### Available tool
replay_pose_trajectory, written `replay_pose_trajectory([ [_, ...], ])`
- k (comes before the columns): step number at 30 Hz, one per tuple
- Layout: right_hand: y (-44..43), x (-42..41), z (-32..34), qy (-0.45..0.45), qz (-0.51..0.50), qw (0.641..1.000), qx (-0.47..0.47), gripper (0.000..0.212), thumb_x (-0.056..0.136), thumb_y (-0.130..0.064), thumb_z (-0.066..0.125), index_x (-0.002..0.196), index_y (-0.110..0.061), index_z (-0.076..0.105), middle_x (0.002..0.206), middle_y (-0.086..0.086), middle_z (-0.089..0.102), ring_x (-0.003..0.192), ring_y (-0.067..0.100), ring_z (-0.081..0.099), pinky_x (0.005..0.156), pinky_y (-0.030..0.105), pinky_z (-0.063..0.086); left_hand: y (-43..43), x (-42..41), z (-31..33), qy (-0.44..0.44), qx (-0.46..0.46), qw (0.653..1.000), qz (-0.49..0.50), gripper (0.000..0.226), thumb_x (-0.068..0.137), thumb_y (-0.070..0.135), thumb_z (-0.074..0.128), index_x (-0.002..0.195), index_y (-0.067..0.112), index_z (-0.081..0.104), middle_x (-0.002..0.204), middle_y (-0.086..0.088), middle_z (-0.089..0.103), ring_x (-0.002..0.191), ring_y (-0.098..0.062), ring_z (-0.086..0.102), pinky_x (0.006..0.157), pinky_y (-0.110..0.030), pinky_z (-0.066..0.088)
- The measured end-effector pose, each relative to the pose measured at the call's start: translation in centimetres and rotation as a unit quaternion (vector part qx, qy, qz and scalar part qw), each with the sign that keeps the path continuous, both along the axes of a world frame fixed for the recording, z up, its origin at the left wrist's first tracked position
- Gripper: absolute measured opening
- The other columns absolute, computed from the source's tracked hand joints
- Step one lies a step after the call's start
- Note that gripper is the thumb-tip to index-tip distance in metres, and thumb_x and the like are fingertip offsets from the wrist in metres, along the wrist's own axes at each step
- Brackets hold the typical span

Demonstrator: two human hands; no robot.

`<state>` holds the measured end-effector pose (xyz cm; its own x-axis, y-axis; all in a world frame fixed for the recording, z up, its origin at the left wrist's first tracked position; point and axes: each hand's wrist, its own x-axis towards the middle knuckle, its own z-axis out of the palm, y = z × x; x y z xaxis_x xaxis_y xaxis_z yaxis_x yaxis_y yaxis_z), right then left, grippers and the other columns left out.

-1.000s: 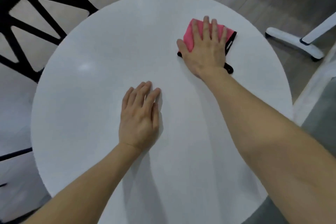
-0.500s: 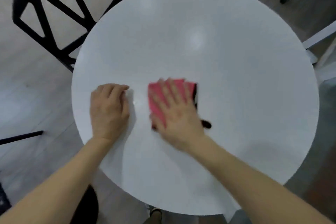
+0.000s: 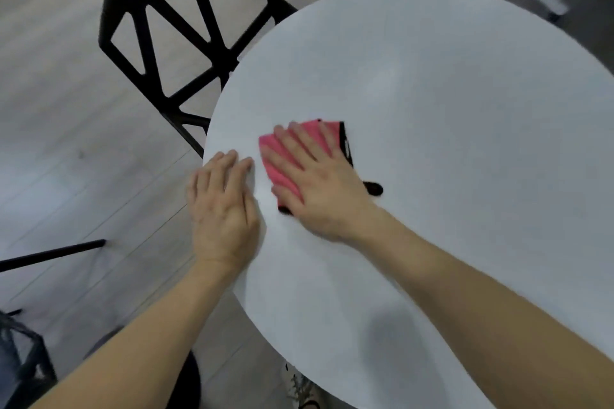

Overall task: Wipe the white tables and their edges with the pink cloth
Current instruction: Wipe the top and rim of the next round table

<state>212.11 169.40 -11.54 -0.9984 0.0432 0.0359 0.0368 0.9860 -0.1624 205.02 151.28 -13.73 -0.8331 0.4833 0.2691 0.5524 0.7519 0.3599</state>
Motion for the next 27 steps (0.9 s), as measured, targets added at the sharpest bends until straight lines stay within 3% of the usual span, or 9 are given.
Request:
replay_pose_trajectory([
  [2,-1.4,4.8,0.1,-0.022,0.125,0.992,-0.004,0.064,0.114,-0.054,0.034,0.172,-0.03,0.021,0.181,0.0,0.009,0.168,0.024,0.0,0.134,0.057,0.003,0.0,0.0,0.0,-0.014,0.003,1.0,-0.002,0.041,0.1,0.014,0.045,0.136,0.013,0.066,0.149,-0.008,0.06,0.144,-0.033,0.05,0.117,-0.059,0.037],
  [4,2.7,5.1,0.3,-0.034,0.16,0.987,-0.003,0.064,0.114,-0.055,0.038,0.172,-0.032,0.023,0.181,-0.001,0.013,0.168,0.024,0.006,0.135,0.055,0.006,0.0,-0.1,-0.1,-0.018,0.004,1.0,-0.005,0.044,0.097,0.009,0.046,0.136,0.011,0.067,0.15,-0.01,0.06,0.145,-0.033,0.05,0.116,-0.059,0.037],
  [7,11.0,-0.4,-0.3,0.0,-0.021,1.0,0.022,0.064,0.111,-0.055,0.034,0.17,-0.033,0.026,0.177,0.006,0.027,0.163,0.033,0.024,0.133,0.054,0.011,0.0,-0.1,-0.2,-0.018,-0.003,1.0,-0.003,0.045,0.097,0.005,0.047,0.138,0.01,0.066,0.15,-0.01,0.06,0.146,-0.032,0.049,0.119,-0.058,0.035],
  [10,14.1,-8.6,-0.4,-0.032,-0.237,0.971,0.017,0.07,0.109,-0.06,0.016,0.173,-0.032,0.012,0.181,0.006,0.008,0.167,0.029,0.006,0.134,0.057,0.001,-0.1,0.0,-0.1,-0.022,0.007,1.0,-0.007,0.045,0.097,0.005,0.048,0.139,0.01,0.065,0.15,-0.009,0.059,0.146,-0.031,0.048,0.121,-0.056,0.034],
  [12,11.5,-13.8,-0.6,-0.033,-0.258,0.965,0.021,0.072,0.108,-0.057,0.012,0.173,-0.027,0.01,0.181,0.008,0.005,0.167,0.031,0.003,0.133,0.06,-0.001,-0.1,-0.1,-0.2,-0.027,0.023,0.999,0.001,0.044,0.097,0.005,0.049,0.139,0.007,0.063,0.151,-0.009,0.058,0.146,-0.031,0.049,0.122,-0.056,0.034],
  [16,3.4,-15.8,-0.7,0.0,-0.126,0.992,0.025,0.069,0.11,-0.054,0.017,0.173,-0.026,0.015,0.181,0.007,0.013,0.167,0.031,0.008,0.133,0.06,0.002,-0.3,0.2,-0.6,-0.049,0.047,0.997,0.027,0.045,0.099,0.005,0.05,0.144,0.003,0.057,0.152,-0.01,0.054,0.146,-0.03,0.047,0.125,-0.054,0.032],
  [20,-0.5,-7.9,-0.6,-0.001,0.049,0.999,-0.002,0.064,0.113,-0.054,0.028,0.172,-0.029,0.024,0.181,0.004,0.014,0.168,0.028,0.007,0.133,0.058,0.004,-0.4,0.2,-0.2,-0.075,0.045,0.995,0.036,0.048,0.098,0.005,0.05,0.145,0.002,0.054,0.151,-0.011,0.053,0.146,-0.03,0.046,0.125,-0.055,0.03],
  [22,1.9,-3.5,-0.2,-0.015,0.062,0.998,-0.01,0.062,0.114,-0.054,0.033,0.172,-0.033,0.023,0.181,0.0,0.012,0.168,0.024,0.004,0.135,0.054,0.002,-0.2,0.4,0.2,-0.08,0.025,0.996,0.026,0.043,0.1,0.007,0.047,0.141,0.002,0.056,0.149,-0.012,0.052,0.144,-0.032,0.047,0.124,-0.054,0.032],
  [27,17.2,5.6,0.5,-0.052,-0.257,0.965,0.014,0.067,0.112,-0.06,0.025,0.172,-0.032,0.02,0.181,0.001,0.015,0.167,0.027,0.012,0.134,0.056,0.008,-0.2,-0.9,1.9,-0.122,-0.024,0.992,0.007,0.025,0.106,0.014,0.051,0.124,0.007,0.066,0.135,-0.01,0.06,0.133,-0.032,0.053,0.115,-0.054,0.041],
])
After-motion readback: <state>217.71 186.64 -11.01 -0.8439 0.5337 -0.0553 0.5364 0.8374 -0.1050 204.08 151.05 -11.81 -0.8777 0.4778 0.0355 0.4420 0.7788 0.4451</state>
